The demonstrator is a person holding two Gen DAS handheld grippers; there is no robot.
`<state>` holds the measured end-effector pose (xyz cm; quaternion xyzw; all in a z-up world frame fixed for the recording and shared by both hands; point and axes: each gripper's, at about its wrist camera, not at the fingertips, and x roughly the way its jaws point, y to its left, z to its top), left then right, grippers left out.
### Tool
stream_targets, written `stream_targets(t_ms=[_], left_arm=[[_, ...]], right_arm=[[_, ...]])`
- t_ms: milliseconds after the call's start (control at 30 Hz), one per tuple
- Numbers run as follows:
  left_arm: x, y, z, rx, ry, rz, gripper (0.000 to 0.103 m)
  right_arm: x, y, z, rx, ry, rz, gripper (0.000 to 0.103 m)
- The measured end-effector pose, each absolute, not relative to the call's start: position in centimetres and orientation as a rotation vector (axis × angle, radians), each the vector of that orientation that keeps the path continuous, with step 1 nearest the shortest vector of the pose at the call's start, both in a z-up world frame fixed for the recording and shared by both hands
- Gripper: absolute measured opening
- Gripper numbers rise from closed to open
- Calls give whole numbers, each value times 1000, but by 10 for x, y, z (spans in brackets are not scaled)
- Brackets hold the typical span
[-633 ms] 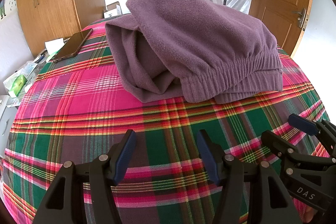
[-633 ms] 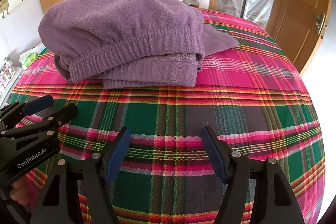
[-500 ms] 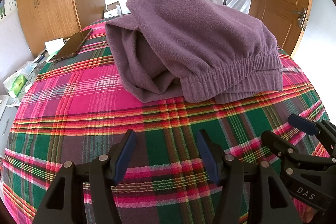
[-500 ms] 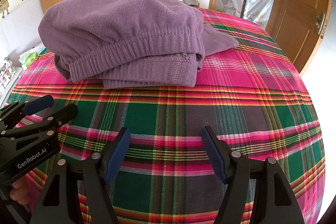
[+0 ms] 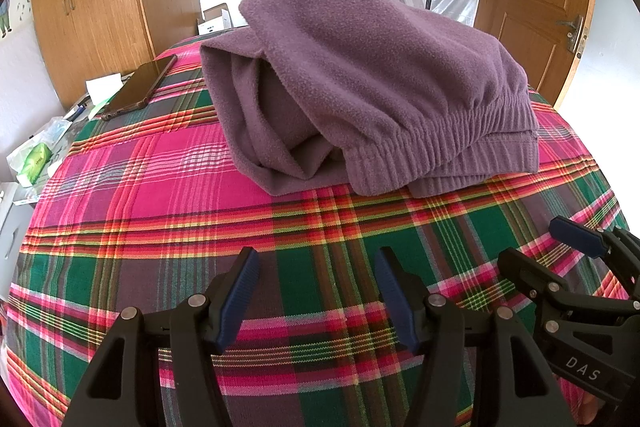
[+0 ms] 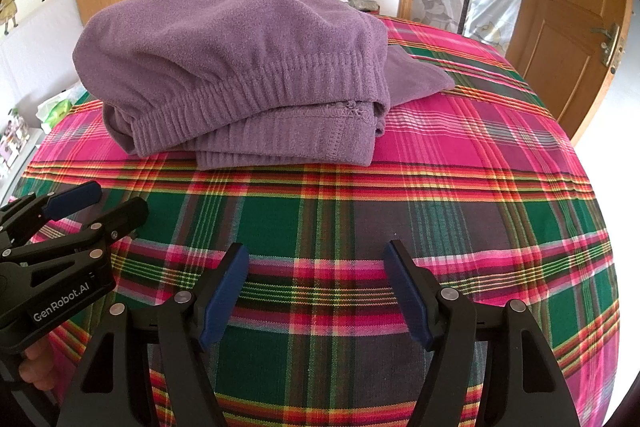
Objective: Fold clothes
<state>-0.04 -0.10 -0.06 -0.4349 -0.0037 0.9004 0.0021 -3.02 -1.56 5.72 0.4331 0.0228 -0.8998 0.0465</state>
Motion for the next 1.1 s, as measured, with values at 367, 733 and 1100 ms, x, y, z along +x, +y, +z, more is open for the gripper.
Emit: stream_targets(t_ms=[367,733,1100], left_arm=[[3,-1,-1,-1381,-15,2840,68],[3,0,7,-1382,90,2768,58],[-12,-20,43,-1300,-107,2590,58]], right_arm=[[-30,-16,57,1322,71,-2745,72],[-33,-13,56,1321,72,-2740,72],[-30,-2,60,1287,0,-2684,72]])
